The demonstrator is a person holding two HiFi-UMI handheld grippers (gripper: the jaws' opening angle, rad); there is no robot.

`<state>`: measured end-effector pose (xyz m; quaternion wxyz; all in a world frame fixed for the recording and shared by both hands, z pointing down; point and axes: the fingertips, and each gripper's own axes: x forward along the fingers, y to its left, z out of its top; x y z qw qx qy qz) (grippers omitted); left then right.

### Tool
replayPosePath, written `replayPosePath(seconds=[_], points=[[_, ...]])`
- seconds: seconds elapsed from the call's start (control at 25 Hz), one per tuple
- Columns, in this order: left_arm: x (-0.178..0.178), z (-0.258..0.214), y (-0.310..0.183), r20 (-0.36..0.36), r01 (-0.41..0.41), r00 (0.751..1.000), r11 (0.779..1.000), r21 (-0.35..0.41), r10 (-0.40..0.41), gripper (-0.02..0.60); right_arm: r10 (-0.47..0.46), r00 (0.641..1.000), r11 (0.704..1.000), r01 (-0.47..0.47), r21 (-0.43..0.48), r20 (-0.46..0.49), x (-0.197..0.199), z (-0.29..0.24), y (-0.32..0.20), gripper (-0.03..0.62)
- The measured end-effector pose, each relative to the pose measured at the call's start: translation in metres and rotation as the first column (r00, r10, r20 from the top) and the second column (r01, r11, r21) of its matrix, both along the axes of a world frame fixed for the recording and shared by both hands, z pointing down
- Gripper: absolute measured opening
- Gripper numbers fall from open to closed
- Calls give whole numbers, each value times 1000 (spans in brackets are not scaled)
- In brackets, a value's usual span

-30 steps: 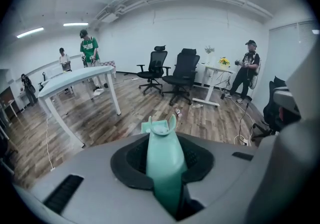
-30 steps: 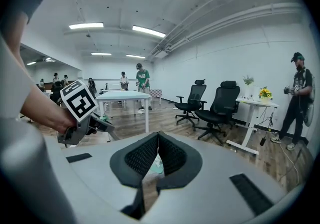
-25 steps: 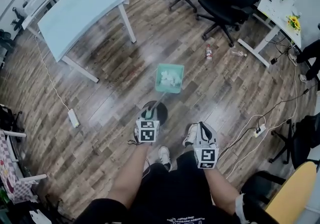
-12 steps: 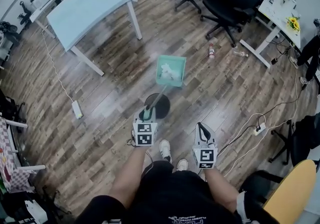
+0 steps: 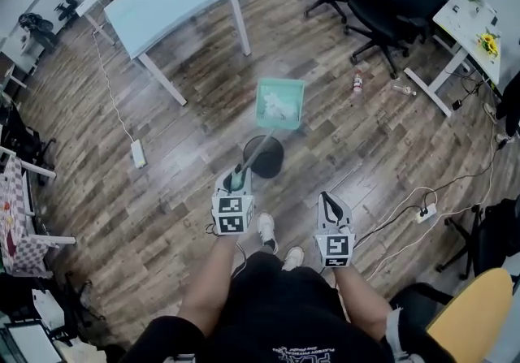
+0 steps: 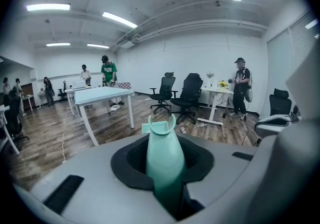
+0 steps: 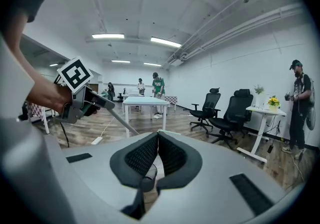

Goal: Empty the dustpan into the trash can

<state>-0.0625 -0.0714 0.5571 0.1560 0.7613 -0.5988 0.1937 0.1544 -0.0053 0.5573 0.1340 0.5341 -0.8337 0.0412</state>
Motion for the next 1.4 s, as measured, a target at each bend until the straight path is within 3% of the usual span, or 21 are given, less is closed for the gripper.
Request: replayPosePath(seconds=[0.36, 0.68, 1.0, 1.2, 1.4], points=[[-23, -5, 51, -14, 53, 998, 999, -10, -54, 95, -63, 998, 997, 64, -39, 20, -16, 14, 35, 25], [-60, 2, 71, -4, 65, 998, 998, -27, -65, 95, -59, 998, 997, 59, -58, 6, -38, 21, 50, 25], [-105, 14, 87, 98, 19, 995, 998, -56, -13, 95, -23, 1000, 998, 23, -57, 8, -72, 17, 56, 25], [-127, 33, 93, 201, -24, 979, 996, -88, 41, 95, -24, 1000, 998, 24, -65, 11, -89, 20, 60, 25], [-149, 49, 94, 256, -43, 964, 991, -128, 75, 95, -19, 1000, 997, 20, -79, 8, -99, 24, 68, 25]])
